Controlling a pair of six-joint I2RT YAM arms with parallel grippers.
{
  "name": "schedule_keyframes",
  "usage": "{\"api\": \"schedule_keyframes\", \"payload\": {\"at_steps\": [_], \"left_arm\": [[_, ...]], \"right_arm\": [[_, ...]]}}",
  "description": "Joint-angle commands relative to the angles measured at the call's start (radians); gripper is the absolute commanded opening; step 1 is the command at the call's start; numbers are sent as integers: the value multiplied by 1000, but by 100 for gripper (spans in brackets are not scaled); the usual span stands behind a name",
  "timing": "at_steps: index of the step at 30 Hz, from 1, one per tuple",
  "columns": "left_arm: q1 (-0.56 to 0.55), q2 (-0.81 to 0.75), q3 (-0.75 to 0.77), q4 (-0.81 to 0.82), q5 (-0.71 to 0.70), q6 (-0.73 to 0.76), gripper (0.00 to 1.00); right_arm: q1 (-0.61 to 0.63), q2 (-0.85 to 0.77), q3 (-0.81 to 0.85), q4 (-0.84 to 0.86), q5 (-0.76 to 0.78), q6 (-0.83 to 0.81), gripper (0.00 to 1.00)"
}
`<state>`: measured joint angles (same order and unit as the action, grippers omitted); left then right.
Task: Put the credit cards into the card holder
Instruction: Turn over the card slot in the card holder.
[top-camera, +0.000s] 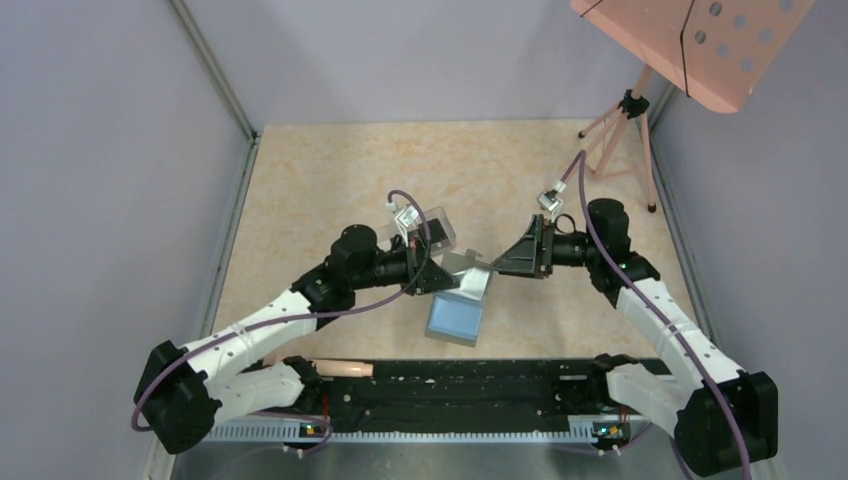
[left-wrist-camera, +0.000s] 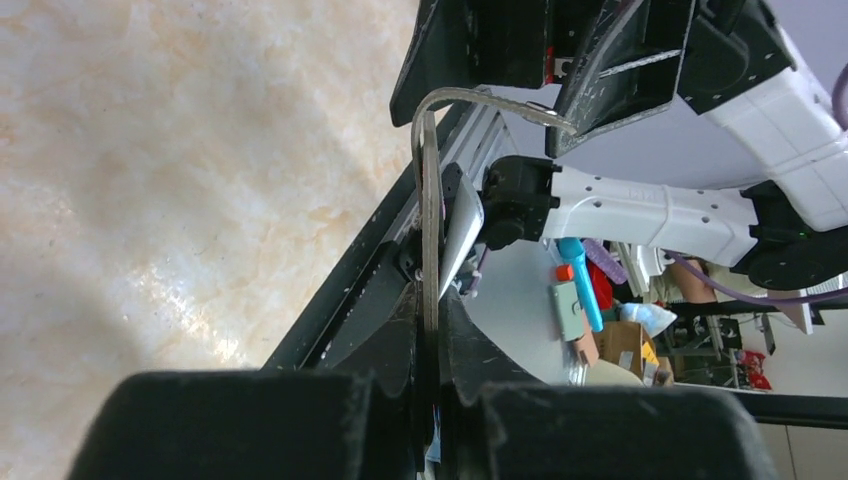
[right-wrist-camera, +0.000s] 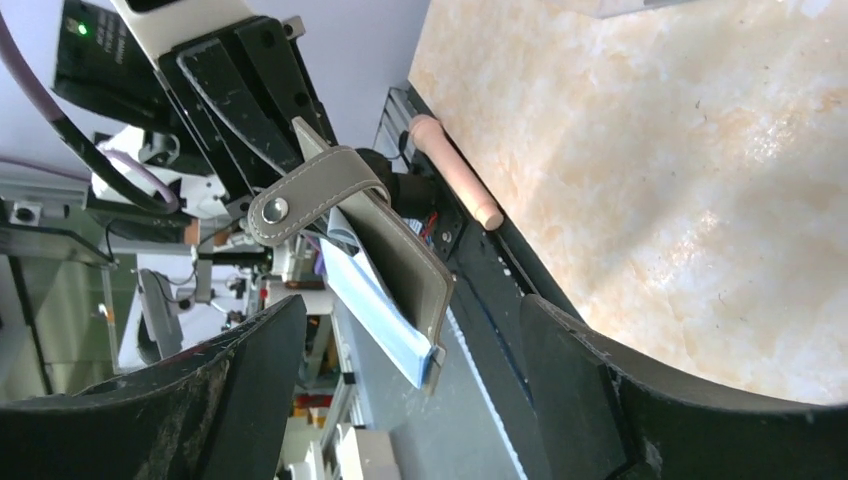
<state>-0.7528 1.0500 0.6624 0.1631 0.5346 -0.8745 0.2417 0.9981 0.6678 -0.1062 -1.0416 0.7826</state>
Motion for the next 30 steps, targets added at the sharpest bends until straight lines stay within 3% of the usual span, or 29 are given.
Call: {"api": "schedule_keyframes", "payload": {"at_steps": [1, 8, 13, 16, 18, 19, 20, 22, 23, 26, 30], "left_arm": [[4, -2, 68, -109, 63, 62, 0], [1, 101, 135, -61, 254, 47, 0], [-1, 140, 173, -46, 283, 57, 0], [0, 154, 185, -34, 300, 49, 0], [-2, 163, 186, -20, 311, 41, 3], [-2, 166, 186, -15, 313, 39, 8], [-2, 166, 185, -12, 313, 38, 25], [-2, 152, 178, -14, 288, 46, 68], [-2, 134, 166, -5, 264, 46, 80], [5, 64, 82, 82, 214, 17, 93], [9, 30, -10, 166, 201, -54, 89]], "right_arm": [[-9, -29, 36, -68, -41, -133, 79], [35, 4, 49, -134, -109, -238, 80], [143, 43, 48, -105, -153, -253, 78], [173, 57, 38, -38, -177, -220, 58], [176, 58, 9, 74, -201, -150, 31], [176, 56, -4, 139, -207, -109, 12], [177, 54, -10, 178, -206, -79, 0], [176, 56, -9, 198, -188, -57, 0], [176, 56, -6, 190, -169, -54, 0], [171, 55, -8, 179, -121, -28, 0], [141, 35, -59, 304, -75, 97, 0]]}}
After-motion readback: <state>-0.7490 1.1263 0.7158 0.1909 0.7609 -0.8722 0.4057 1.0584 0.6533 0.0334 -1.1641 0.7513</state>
